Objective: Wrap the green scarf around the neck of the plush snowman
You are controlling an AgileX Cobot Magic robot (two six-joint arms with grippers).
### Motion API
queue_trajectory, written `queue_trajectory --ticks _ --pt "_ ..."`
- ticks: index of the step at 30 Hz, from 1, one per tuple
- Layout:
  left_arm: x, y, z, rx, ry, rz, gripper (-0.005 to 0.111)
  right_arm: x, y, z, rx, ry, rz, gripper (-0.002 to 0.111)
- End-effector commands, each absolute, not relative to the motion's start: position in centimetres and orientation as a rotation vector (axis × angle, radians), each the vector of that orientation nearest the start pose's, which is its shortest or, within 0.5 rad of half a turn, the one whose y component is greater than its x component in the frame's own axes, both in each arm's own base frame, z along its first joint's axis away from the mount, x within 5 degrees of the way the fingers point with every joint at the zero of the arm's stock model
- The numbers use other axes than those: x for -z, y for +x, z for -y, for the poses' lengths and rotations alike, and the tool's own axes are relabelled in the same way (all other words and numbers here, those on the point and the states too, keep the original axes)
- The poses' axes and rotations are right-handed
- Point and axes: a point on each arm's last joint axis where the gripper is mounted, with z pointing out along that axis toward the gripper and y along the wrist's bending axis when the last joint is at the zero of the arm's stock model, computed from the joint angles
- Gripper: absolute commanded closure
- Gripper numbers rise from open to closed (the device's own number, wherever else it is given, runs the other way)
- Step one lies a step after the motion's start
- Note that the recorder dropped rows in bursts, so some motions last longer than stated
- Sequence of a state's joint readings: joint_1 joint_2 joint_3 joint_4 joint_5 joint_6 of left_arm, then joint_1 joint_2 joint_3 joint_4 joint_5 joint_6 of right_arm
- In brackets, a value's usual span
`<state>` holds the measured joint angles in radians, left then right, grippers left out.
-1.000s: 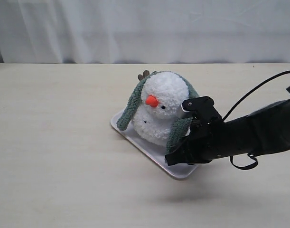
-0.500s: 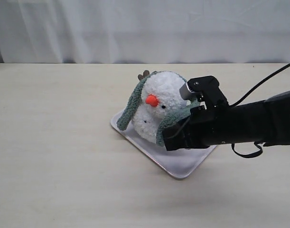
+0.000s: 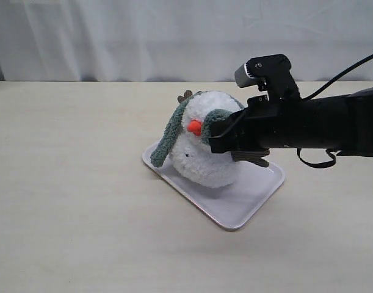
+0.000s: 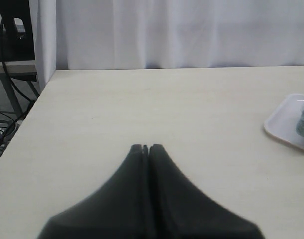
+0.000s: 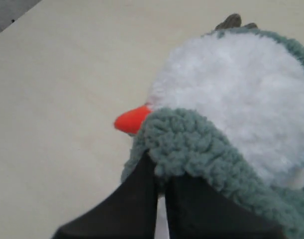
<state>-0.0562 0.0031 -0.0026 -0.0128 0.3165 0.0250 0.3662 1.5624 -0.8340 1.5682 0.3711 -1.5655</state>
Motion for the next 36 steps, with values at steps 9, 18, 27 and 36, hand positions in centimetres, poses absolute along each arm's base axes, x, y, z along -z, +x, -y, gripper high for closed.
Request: queue_trajectory --ticks 9,18,27,36 --pt "-18.5 5.4 0.3 0.033 0.059 -1.791 0.107 -22.8 27.8 -15.2 -0.726 -0.702 -2.116 0.104" --pt "-18.5 5.4 0.3 0.033 0.059 -1.791 0.107 -20.5 26.9 -14.2 -0.639 -0.691 -2.207 0.104" --pt "-18.5 5.4 0.3 0.033 0.059 -1.791 0.107 -18.1 25.6 -13.3 -0.588 -0.669 -2.301 0.104" --pt "-18.5 5.4 0.3 0.033 0.059 -1.791 0.107 -14.7 26.0 -13.6 -0.613 -0.688 -2.413 0.104"
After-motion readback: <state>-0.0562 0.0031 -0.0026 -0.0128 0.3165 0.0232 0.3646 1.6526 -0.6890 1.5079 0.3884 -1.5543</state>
